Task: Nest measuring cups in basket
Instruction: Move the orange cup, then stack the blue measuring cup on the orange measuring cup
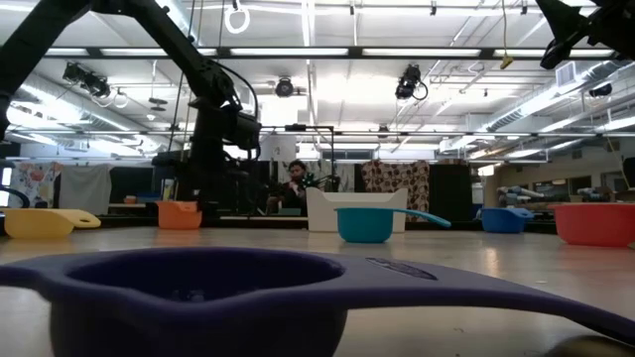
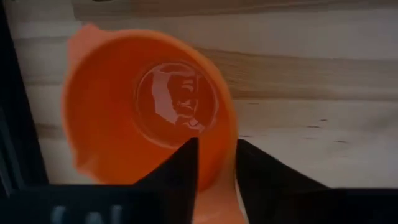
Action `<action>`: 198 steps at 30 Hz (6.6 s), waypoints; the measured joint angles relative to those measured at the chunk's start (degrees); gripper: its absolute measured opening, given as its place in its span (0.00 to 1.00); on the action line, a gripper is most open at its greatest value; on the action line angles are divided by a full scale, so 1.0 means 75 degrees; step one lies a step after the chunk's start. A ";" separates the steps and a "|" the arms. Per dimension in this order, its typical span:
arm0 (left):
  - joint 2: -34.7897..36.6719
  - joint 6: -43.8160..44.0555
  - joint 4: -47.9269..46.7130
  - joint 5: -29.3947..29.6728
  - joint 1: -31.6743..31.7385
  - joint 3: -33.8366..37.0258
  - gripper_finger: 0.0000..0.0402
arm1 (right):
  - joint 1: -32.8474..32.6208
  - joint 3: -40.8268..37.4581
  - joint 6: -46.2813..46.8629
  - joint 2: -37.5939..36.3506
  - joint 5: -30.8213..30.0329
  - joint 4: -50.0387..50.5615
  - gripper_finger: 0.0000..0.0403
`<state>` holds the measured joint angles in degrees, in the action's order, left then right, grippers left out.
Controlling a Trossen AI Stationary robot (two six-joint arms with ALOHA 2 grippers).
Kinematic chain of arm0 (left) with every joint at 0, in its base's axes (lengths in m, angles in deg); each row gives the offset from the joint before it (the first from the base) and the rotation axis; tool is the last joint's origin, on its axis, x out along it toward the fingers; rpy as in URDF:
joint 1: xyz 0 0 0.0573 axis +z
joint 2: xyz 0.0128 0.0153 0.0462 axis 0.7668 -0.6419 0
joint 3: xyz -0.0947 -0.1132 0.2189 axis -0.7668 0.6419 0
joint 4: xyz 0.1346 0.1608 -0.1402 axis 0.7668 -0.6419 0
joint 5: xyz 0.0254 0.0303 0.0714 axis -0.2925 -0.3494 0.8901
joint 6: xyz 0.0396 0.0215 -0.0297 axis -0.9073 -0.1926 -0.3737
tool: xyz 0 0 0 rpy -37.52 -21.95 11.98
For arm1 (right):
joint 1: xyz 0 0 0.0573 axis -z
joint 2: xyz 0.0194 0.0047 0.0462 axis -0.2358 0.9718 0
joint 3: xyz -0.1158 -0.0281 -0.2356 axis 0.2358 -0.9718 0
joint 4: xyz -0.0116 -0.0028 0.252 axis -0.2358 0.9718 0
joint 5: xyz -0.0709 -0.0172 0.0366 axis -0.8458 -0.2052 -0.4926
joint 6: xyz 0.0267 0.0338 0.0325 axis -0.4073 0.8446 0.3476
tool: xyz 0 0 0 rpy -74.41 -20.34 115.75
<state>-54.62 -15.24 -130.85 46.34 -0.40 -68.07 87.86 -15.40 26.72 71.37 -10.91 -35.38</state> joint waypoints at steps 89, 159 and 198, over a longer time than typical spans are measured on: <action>0.2623 -0.2385 -0.0926 -0.1215 -0.2997 0.0006 0.31 | 0.0036 0.0704 -0.0762 0.0003 0.0997 0.1423 0.41; 0.8005 -0.1640 0.2098 -0.1710 -0.4263 0.0000 0.31 | -0.2848 1.0856 -0.7133 1.0942 -0.8029 1.9165 0.41; 0.8005 -0.1628 0.2088 -0.1710 -0.4260 0.0000 0.31 | -0.2009 1.0834 -0.7489 1.4086 -0.8216 1.9396 0.39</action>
<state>5.43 -27.46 -115.19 33.51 -32.35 -68.07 72.79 65.86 -29.45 177.01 -72.53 110.09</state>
